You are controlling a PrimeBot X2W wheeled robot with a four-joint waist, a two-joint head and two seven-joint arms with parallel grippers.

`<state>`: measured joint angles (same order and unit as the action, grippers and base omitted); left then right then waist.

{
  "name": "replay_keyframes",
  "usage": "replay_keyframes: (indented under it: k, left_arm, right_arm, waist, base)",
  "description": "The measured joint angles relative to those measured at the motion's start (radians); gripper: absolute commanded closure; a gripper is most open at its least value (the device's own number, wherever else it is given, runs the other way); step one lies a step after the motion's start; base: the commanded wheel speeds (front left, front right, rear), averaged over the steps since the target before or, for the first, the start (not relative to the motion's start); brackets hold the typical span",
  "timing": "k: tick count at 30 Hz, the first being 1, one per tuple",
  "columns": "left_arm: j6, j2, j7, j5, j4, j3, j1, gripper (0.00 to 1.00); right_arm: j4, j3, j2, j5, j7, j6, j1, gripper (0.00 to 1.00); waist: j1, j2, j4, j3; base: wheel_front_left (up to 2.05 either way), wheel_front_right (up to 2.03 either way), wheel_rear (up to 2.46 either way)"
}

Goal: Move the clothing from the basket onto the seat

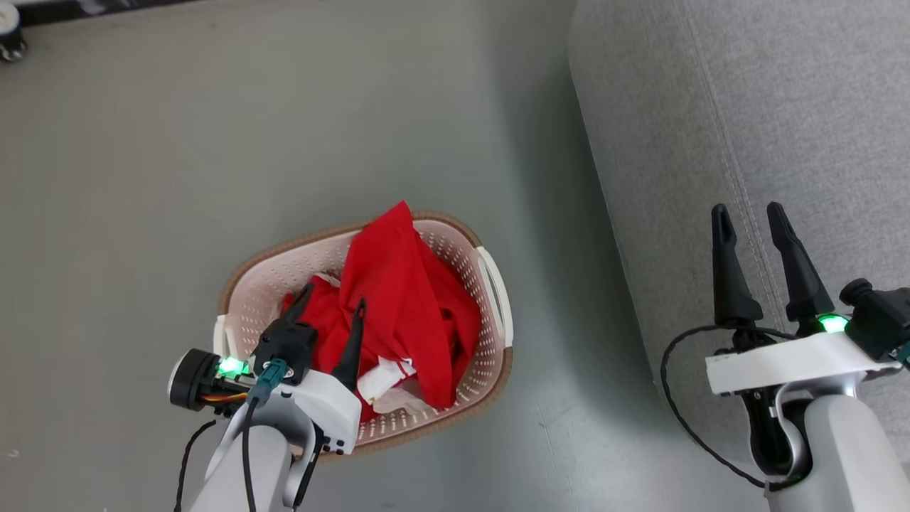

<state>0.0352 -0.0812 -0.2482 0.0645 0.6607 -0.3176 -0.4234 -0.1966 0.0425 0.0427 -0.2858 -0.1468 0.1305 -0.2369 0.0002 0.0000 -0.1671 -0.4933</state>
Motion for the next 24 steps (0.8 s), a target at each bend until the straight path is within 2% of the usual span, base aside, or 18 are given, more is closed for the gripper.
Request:
replay_keyframes:
  k: [12, 24]
  left_arm:
    - [-0.022, -0.001, 0.0, 0.0, 0.063, -0.001, -0.079, 0.0]
    - [-0.024, -0.015, 0.0, -0.012, 0.135, 0.002, -0.137, 0.0]
  right_arm:
    - [-0.003, -0.019, 0.0, -0.024, -0.028, 0.0, -0.06, 0.0]
    - [-0.007, -0.029, 0.0, -0.049, -0.051, 0.0, -0.119, 0.0]
  waist:
    - [0.0, 0.0, -0.041, -0.096]
    - [0.0, 0.0, -0.083, -0.172]
  base:
    - [0.0, 0.0, 0.0]
    - [0.0, 0.0, 0.0]
